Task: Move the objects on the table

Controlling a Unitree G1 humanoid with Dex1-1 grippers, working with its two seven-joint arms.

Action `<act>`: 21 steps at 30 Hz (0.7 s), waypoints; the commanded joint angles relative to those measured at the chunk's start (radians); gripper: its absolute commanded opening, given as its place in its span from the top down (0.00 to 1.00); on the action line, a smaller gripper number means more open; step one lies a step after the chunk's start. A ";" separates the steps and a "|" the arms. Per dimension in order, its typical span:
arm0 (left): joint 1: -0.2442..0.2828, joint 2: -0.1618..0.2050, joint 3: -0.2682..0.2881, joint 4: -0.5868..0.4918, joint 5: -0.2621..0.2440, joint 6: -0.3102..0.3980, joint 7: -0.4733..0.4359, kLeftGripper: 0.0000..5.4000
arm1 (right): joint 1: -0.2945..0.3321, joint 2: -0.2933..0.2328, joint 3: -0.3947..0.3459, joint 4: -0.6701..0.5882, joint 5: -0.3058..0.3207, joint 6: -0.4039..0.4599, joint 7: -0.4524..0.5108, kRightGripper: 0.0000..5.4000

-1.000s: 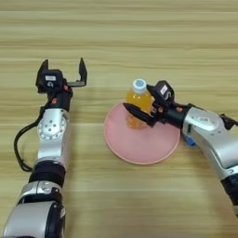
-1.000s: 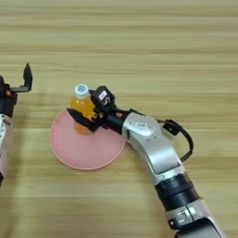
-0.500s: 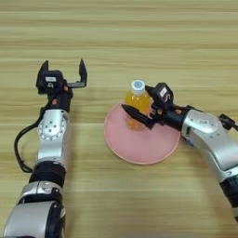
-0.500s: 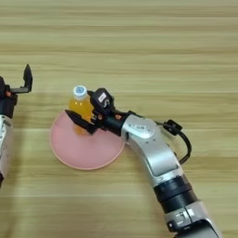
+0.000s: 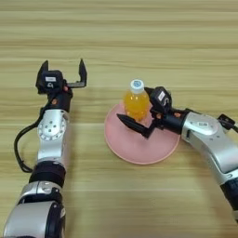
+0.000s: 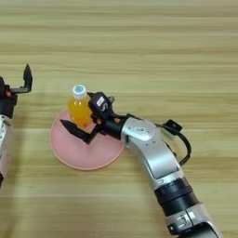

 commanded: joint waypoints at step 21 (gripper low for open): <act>-0.002 0.002 -0.009 0.005 0.012 -0.006 -0.008 0.00 | -0.029 0.023 -0.110 -0.153 0.118 -0.151 0.029 0.01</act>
